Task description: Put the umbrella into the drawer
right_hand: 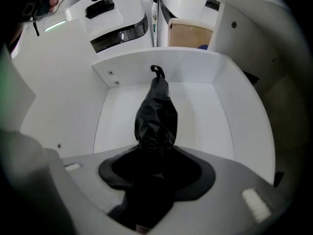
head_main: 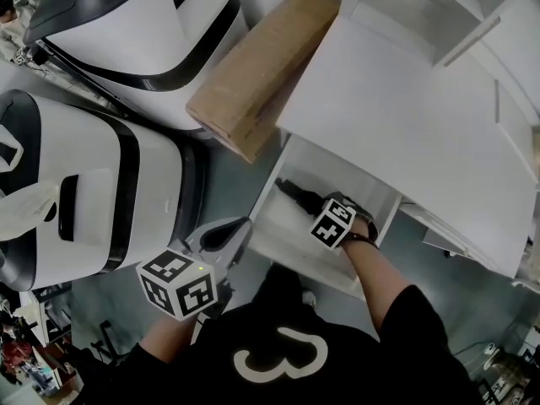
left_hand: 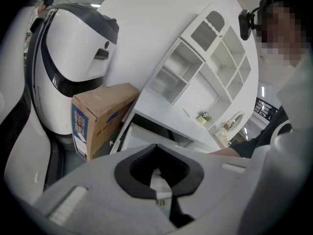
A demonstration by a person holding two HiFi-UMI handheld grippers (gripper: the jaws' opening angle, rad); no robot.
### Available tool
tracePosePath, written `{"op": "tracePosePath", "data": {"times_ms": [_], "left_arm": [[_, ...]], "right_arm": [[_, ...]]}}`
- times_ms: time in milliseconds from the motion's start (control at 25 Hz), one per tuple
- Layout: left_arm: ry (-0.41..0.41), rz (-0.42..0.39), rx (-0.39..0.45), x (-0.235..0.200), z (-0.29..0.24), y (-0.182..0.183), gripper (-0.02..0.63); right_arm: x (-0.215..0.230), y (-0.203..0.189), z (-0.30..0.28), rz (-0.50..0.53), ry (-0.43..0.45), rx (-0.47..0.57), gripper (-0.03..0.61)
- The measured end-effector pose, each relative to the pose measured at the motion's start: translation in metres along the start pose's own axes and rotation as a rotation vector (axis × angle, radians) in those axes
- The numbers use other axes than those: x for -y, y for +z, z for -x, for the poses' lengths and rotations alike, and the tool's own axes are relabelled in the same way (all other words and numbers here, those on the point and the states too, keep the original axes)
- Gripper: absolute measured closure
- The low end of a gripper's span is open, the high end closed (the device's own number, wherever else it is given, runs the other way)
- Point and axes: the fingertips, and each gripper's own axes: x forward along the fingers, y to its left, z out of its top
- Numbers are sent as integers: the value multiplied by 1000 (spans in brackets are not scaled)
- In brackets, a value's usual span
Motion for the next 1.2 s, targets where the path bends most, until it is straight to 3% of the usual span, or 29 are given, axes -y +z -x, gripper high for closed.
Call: {"op": "tracePosePath", "data": {"times_ms": [240,440,480,720,960,1120,1200], "left_arm": [[-6,46,-2,-6,-2,-5,606],[-8,61,6,-7,-1,-4,606],[-7,62,9,-7,0,-4,606],[-12,65,27,1,4,-6,606],[-29,42,54,34,16,-6,606],[-28,3,89,63,30,-6,606],[-25,-11,111,81,40,-10,606]], "right_arm": [[1,2,-5,1,5,13,373],[1,-3,-7,-4,2,11,291],[1,-4,-7,-9,3,11,237],[-6,-5,17,-33,21,55,210],[-5,10,104,-152,-10,278,212],[-12,18,200,-215,-40,529,221],[-25,18,255,-243,-65,684,288]]}}
